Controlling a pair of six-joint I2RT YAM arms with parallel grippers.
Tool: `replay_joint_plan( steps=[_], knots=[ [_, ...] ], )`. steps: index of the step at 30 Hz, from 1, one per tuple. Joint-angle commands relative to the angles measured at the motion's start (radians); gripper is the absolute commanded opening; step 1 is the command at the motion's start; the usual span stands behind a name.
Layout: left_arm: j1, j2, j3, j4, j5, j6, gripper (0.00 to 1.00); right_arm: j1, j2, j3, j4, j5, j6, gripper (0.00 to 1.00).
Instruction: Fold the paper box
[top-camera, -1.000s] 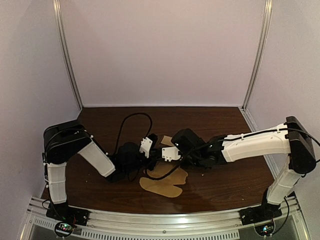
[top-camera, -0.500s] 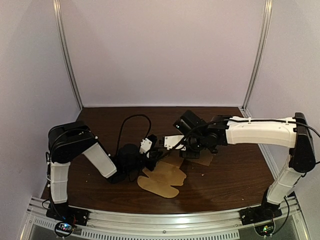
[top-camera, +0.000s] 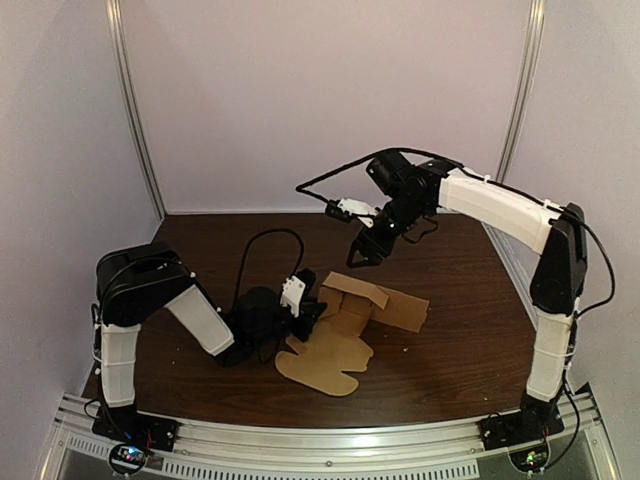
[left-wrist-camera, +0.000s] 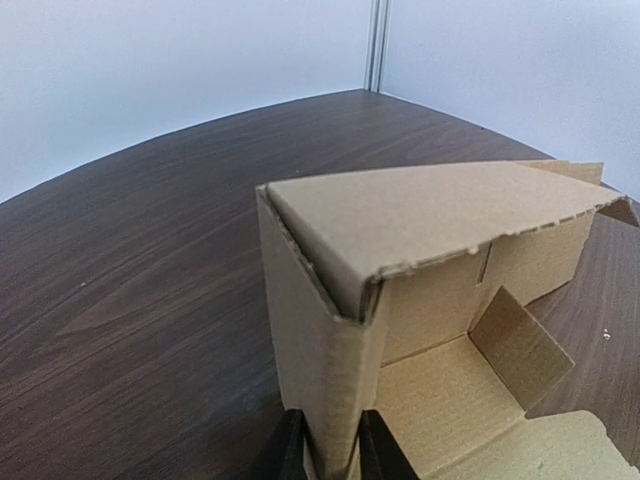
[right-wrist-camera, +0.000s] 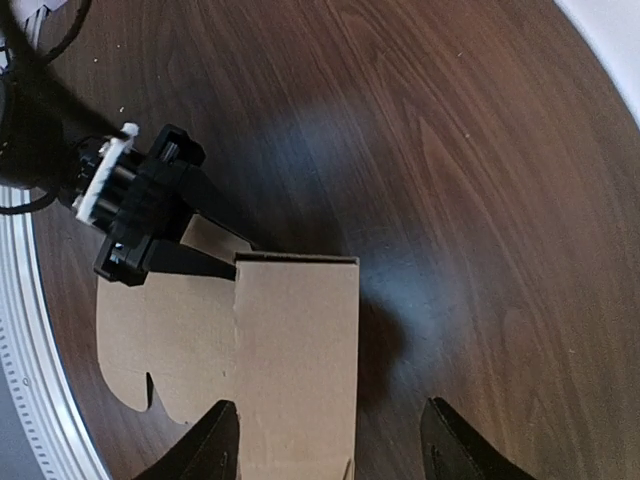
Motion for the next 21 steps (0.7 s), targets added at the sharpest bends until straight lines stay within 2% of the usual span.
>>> replay_joint_plan(
  steps=[1, 7, 15, 21],
  knots=[
    [0.007, 0.016, 0.032, 0.014, 0.023, 0.023, 0.22, -0.05, 0.202, 0.157, -0.174, -0.261, 0.089, 0.63],
    [0.007, 0.017, 0.074, -0.06, 0.037, 0.039, 0.25, -0.088, 0.299, 0.203, -0.232, -0.328, 0.093, 0.62],
    [0.007, 0.029, 0.142, -0.179, 0.056, 0.059, 0.29, -0.107, 0.309, 0.16, -0.243, -0.367, 0.089, 0.56],
    [0.007, 0.066, 0.232, -0.27, 0.183, 0.107, 0.37, -0.136, 0.329, 0.158, -0.264, -0.442, 0.103, 0.55]
  ],
)
